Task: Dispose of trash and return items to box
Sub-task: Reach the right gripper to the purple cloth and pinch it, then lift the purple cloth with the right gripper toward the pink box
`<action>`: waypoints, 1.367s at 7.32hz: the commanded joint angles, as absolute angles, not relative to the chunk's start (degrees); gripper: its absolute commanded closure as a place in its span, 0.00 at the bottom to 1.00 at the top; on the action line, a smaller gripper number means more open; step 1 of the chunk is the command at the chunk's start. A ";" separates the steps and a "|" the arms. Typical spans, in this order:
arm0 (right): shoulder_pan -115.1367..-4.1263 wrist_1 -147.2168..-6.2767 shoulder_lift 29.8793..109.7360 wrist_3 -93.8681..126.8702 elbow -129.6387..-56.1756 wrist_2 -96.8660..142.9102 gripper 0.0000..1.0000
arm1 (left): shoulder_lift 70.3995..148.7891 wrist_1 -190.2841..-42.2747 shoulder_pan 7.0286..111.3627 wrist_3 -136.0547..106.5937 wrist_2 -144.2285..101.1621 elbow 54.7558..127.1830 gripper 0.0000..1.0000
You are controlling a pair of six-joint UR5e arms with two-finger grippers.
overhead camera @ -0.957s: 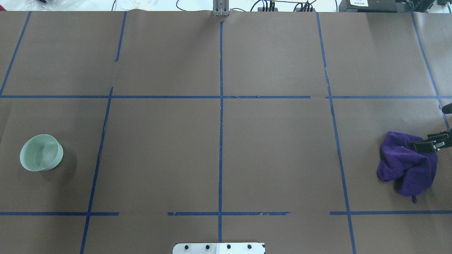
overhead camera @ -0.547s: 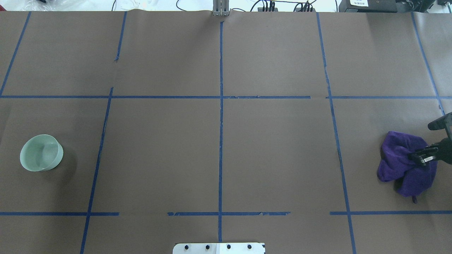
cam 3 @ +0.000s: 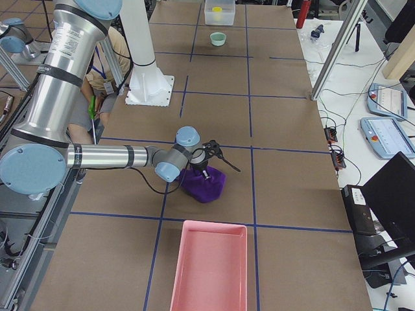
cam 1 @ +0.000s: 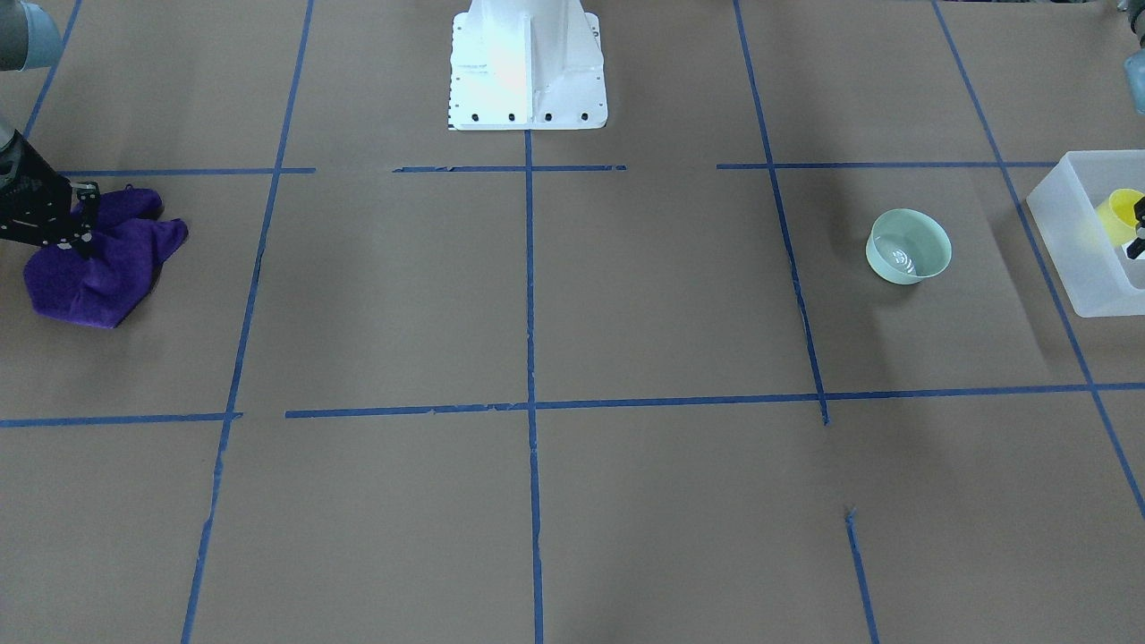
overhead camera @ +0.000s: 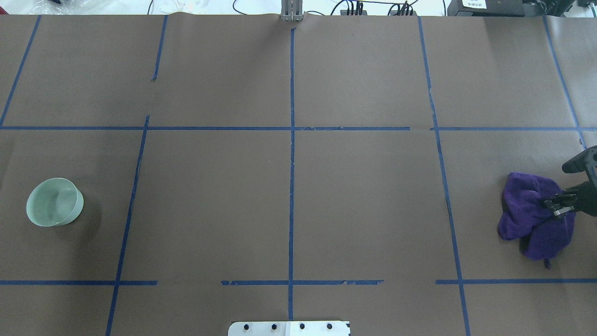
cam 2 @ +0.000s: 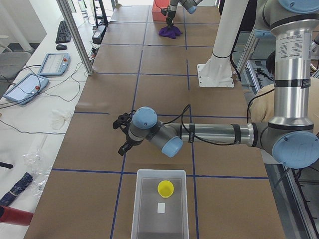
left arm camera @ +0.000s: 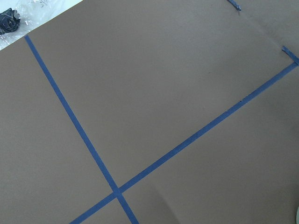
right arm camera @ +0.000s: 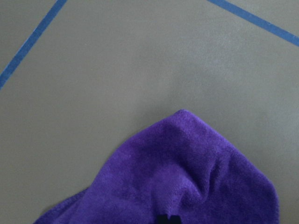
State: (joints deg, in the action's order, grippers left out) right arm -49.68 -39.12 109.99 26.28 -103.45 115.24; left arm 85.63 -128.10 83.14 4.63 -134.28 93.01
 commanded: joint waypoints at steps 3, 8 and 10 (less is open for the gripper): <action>-81.55 -76.87 105.32 -15.67 -114.59 126.45 1.00 | 88.07 -124.27 78.95 -6.24 -125.99 100.52 0.00; -110.46 -105.47 90.88 -61.82 -100.34 126.31 1.00 | 80.01 -143.19 63.14 -31.84 -118.21 99.51 0.00; -110.57 -95.51 91.49 -58.66 -88.55 126.82 0.73 | 78.93 -145.72 61.53 -33.93 -118.04 99.32 0.00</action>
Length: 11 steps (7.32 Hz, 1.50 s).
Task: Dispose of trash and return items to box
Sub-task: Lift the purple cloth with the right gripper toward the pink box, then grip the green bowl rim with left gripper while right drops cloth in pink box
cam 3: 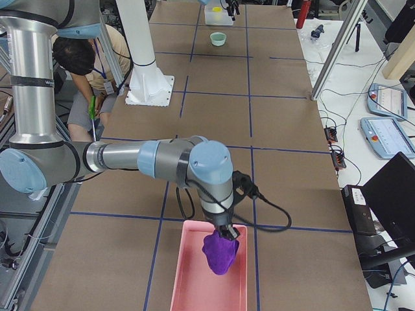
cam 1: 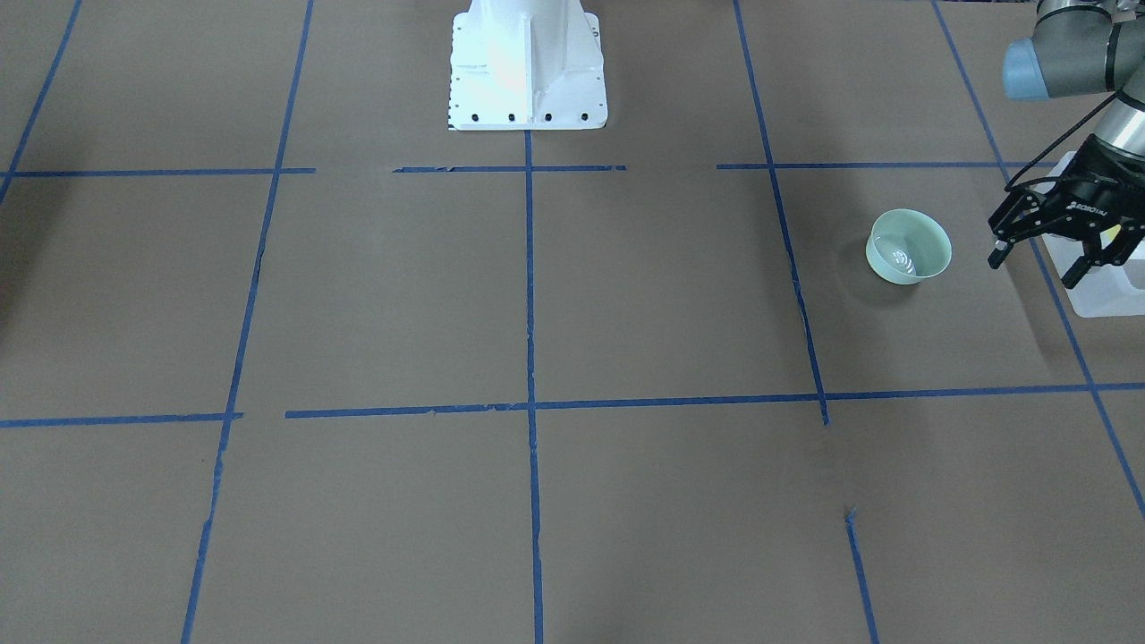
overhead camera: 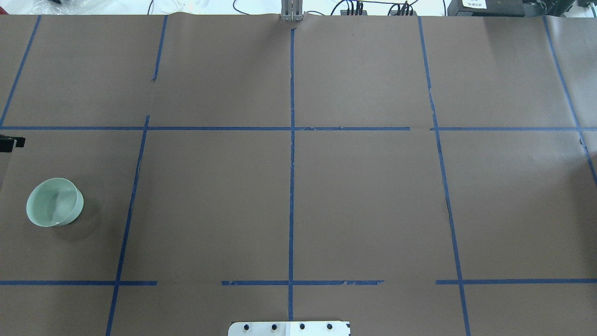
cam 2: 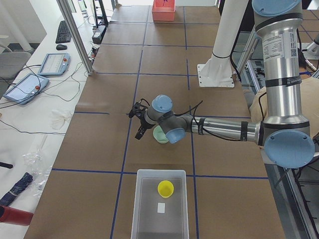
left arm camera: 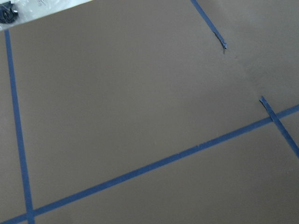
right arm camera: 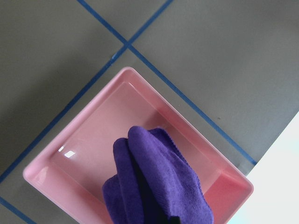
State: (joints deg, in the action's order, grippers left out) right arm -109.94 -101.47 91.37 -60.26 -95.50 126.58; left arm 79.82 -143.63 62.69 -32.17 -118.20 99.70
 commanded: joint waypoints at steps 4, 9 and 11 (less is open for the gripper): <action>-105.21 -84.55 93.87 -34.41 -88.67 135.78 0.00 | 76.82 -150.10 52.95 -41.45 -112.09 98.36 0.00; -89.66 -83.25 99.74 1.57 -109.15 138.08 0.04 | 73.13 -157.76 42.65 -49.19 -105.47 93.78 0.27; -89.65 -82.71 99.84 1.06 -109.07 137.29 0.02 | 73.13 -160.04 41.75 -51.15 -105.64 93.95 1.00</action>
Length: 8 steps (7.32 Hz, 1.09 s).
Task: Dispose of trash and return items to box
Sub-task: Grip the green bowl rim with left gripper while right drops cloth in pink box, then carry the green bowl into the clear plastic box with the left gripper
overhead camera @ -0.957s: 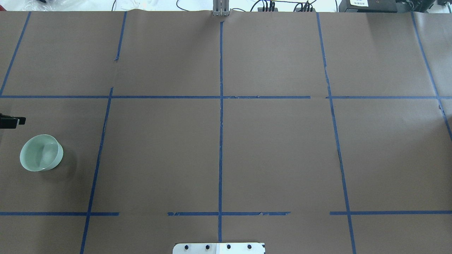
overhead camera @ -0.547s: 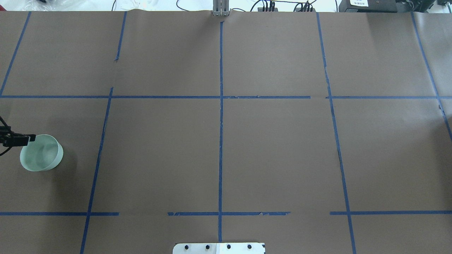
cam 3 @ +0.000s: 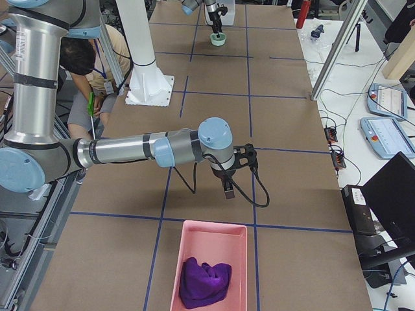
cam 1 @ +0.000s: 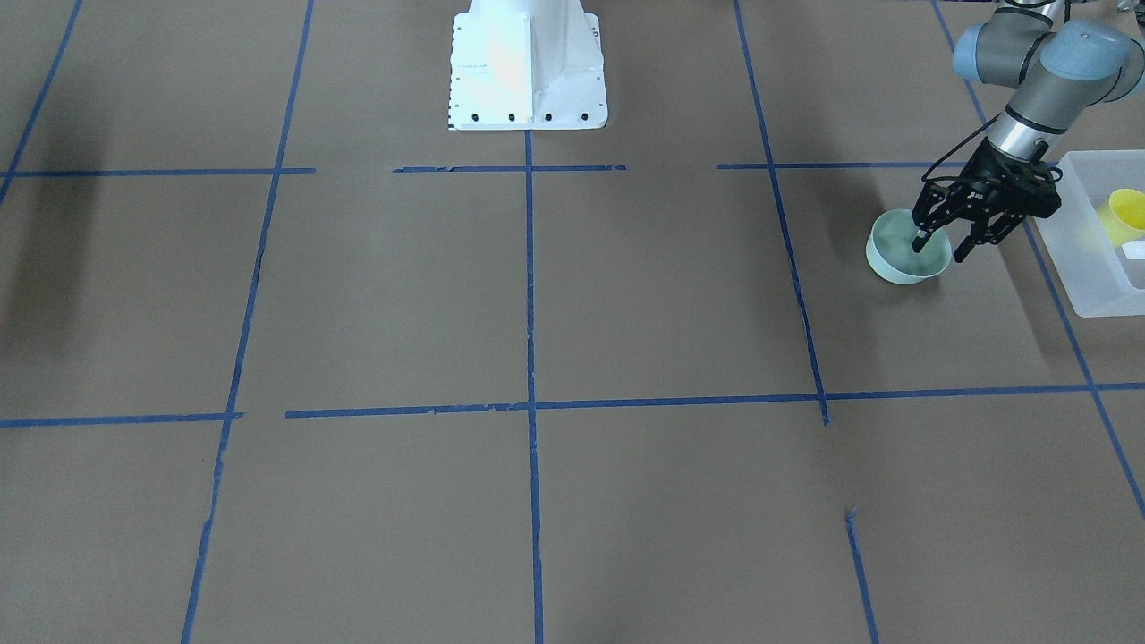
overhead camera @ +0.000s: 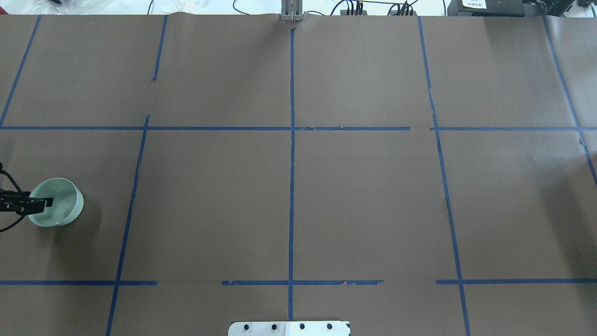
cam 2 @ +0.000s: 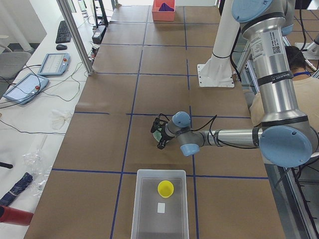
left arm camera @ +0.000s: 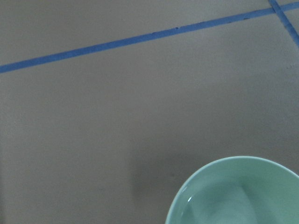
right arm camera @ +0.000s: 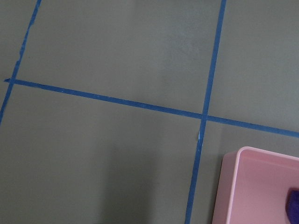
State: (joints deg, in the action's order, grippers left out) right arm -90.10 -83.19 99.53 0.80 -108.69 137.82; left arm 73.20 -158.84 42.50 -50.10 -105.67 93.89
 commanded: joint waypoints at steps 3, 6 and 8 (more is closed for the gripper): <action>-89.65 -78.42 101.85 0.70 -108.81 137.20 0.00 | 72.95 -159.79 43.15 -47.32 -113.23 96.41 1.00; -89.65 -77.87 102.30 0.79 -108.72 137.72 0.00 | 72.60 -152.81 66.72 -23.04 -131.54 96.24 1.00; -89.65 -77.78 102.30 0.44 -108.46 137.64 0.00 | 72.95 -138.42 82.08 0.40 -135.51 95.89 1.00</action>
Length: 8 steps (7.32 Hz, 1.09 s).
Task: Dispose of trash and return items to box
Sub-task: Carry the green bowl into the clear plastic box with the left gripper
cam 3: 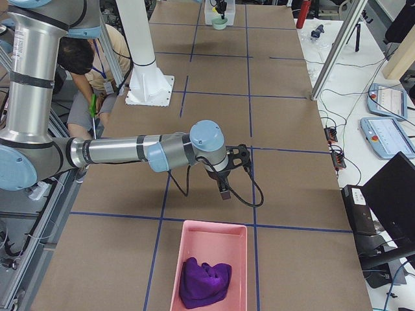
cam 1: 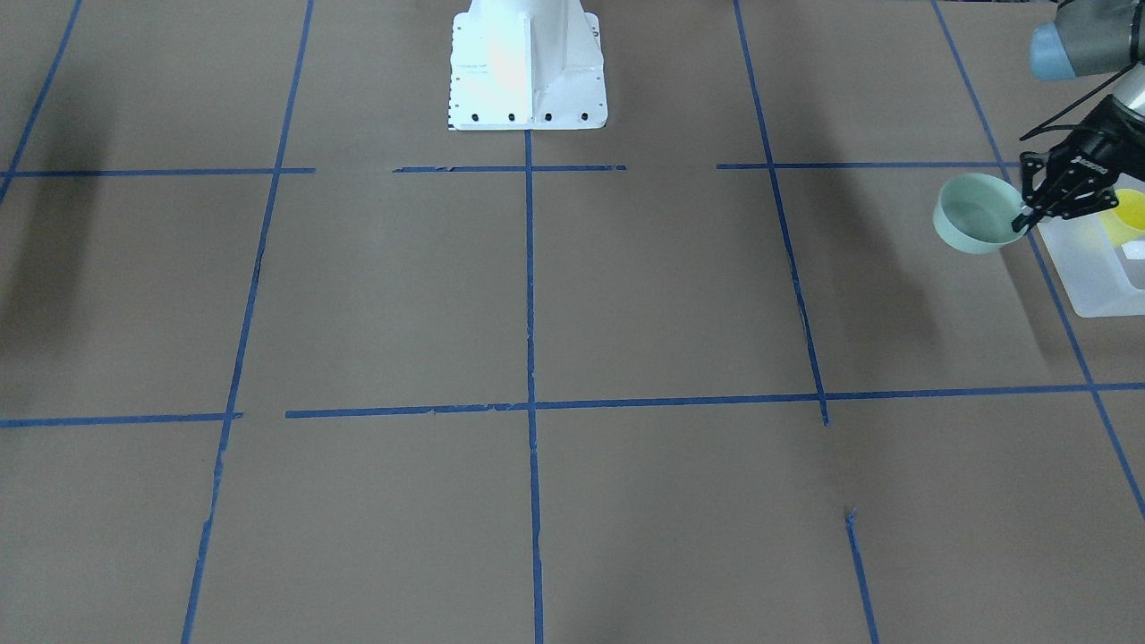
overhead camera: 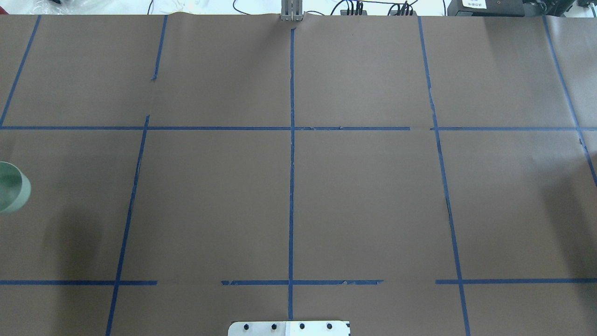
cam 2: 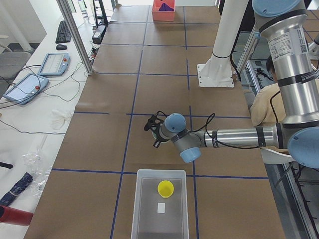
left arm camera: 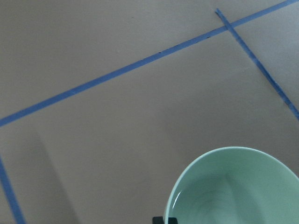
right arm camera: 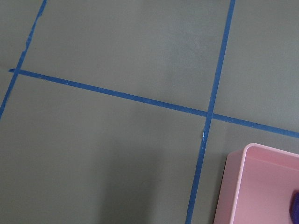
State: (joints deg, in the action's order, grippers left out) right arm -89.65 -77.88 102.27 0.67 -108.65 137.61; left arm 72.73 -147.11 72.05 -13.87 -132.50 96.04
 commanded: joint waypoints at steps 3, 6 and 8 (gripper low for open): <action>-89.65 -77.70 103.09 0.26 -108.28 137.64 0.00 | 77.41 -123.05 100.85 35.70 -135.53 84.96 1.00; -89.65 -77.70 103.45 0.09 -108.11 137.55 0.00 | 78.14 -133.47 101.69 40.69 -133.33 70.87 1.00; -89.65 -77.78 103.45 0.26 -108.11 137.46 0.00 | 78.22 -134.73 101.69 40.00 -130.44 70.49 0.77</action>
